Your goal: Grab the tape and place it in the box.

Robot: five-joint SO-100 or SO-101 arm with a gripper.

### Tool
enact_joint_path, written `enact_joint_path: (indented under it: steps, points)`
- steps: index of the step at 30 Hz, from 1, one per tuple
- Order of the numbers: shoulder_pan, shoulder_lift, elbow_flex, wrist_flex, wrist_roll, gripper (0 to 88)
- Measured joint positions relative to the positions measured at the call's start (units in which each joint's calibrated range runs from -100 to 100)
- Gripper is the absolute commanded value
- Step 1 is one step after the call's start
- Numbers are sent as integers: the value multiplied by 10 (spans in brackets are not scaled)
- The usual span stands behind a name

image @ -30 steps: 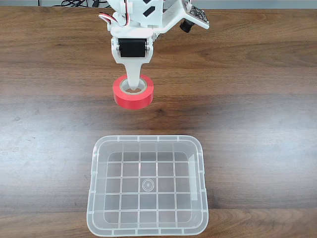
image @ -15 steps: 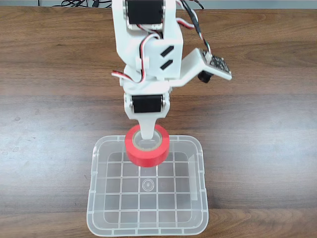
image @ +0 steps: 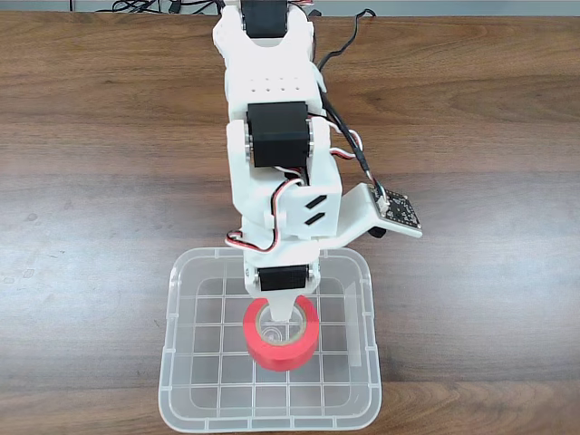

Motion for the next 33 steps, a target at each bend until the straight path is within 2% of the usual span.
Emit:
enact_joint_path:
  steps: [2, 4, 24, 33]
  points:
    - [-4, 0, -3, 0, 0, 185]
    - [-5, 0, -5, 0, 0, 212]
    - [-4, 0, -5, 1, 0, 209]
    - [-4, 0, -14, 55, 0, 52]
